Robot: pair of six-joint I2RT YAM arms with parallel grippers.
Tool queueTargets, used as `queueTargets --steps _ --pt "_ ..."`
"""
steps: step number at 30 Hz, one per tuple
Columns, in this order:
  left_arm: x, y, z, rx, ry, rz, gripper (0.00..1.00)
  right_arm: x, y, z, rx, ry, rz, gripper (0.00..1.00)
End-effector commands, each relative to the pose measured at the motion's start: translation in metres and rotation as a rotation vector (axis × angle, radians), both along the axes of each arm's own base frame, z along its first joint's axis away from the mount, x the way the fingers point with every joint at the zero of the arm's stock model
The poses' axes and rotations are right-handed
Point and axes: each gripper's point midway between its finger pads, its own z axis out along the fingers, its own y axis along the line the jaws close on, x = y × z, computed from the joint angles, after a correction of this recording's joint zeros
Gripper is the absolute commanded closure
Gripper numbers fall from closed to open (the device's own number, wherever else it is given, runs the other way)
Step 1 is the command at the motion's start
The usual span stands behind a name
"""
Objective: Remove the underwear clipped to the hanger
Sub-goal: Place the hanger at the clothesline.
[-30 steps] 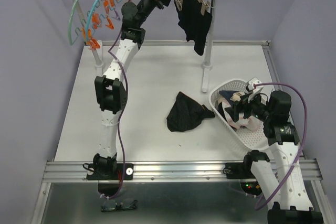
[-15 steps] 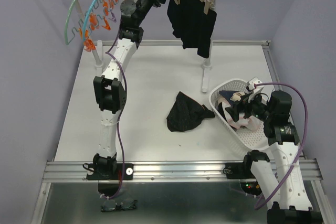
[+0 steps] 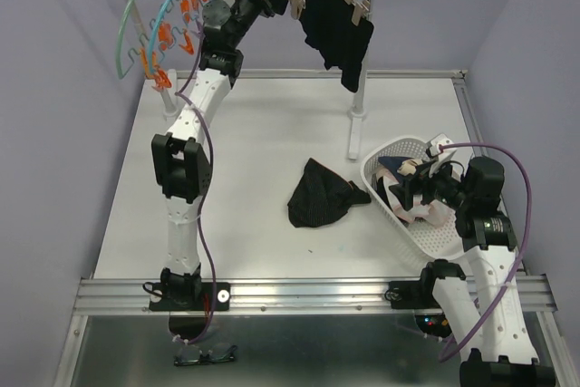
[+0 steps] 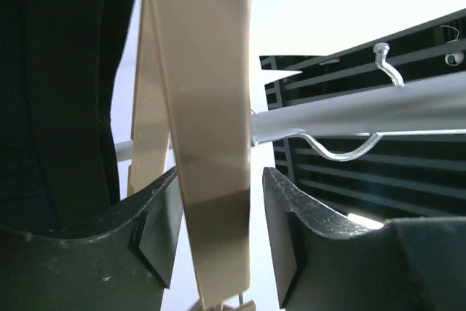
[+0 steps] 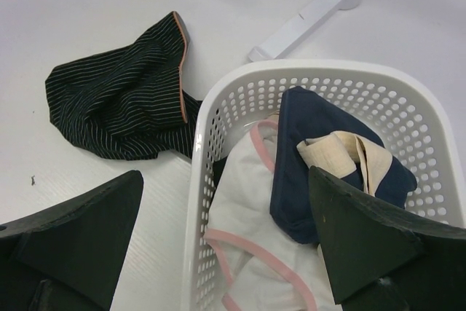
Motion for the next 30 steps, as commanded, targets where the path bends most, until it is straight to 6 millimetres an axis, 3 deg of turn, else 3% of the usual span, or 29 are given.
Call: queueTargets --steps 1,10,13,21,29,30 --pt "-0.060 0.019 0.067 0.020 -0.196 0.035 0.37 0.003 -0.001 0.006 -0.008 -0.054 0.009 0.00" --pt "-0.058 0.026 0.039 0.172 -0.136 0.140 0.23 0.002 -0.003 0.009 -0.008 -0.067 0.004 0.00" --pt "-0.056 0.030 0.026 0.239 -0.130 0.181 0.11 0.002 -0.003 0.009 -0.007 -0.069 0.005 0.00" --pt "-0.057 0.040 0.005 0.402 -0.148 0.262 0.06 0.001 -0.002 0.010 -0.007 -0.074 0.009 0.00" --pt "-0.076 0.060 0.005 0.640 -0.226 0.421 0.06 -0.003 0.003 0.010 -0.008 -0.088 0.050 0.00" --pt "-0.076 0.062 -0.011 0.680 -0.207 0.428 0.06 -0.004 0.003 0.009 -0.010 -0.090 0.056 0.00"
